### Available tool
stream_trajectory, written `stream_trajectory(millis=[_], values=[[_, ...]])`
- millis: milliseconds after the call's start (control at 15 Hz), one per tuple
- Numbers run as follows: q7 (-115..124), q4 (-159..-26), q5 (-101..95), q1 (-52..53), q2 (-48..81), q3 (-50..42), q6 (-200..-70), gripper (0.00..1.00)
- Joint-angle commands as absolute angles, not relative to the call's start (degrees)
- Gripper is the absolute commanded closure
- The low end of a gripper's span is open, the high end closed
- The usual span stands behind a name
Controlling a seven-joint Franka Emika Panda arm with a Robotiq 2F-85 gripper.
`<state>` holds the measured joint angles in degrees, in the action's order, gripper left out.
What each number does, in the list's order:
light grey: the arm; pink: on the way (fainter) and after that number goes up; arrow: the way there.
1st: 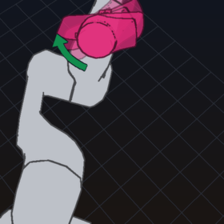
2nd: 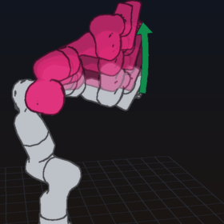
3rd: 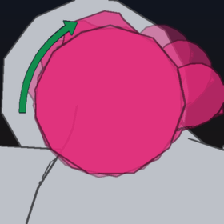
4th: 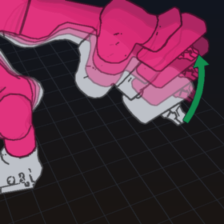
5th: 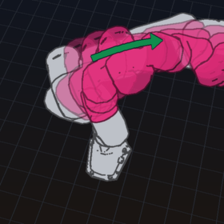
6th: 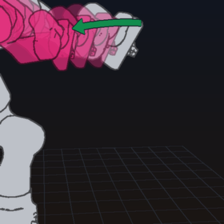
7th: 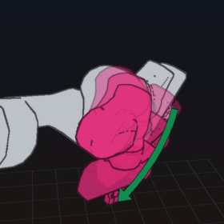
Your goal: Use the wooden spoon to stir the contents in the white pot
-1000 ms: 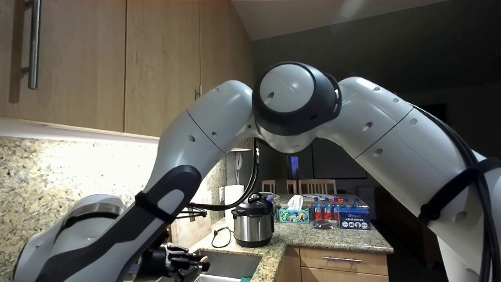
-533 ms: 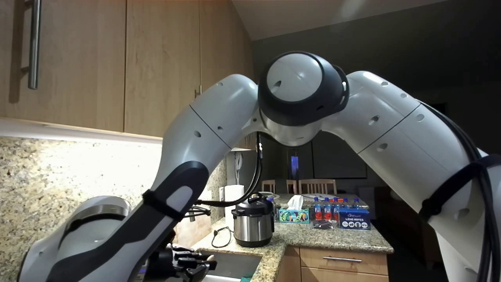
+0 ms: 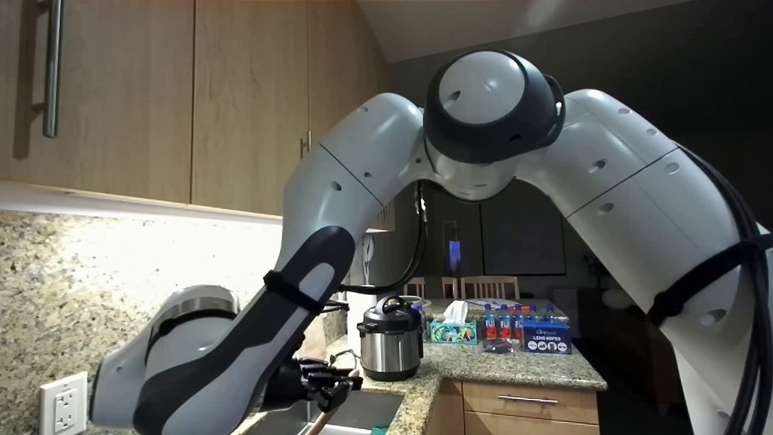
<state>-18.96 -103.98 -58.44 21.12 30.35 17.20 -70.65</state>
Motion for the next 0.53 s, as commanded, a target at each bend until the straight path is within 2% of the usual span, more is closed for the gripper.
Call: stream_trajectory(millis=[0, 467], values=[[-19.1, -105.8, -60.1, 19.9, 28.7, 17.0, -71.3, 0.92], [-14.5, -100.8, -60.2, 21.7, 32.9, 16.7, -70.7, 0.92]])
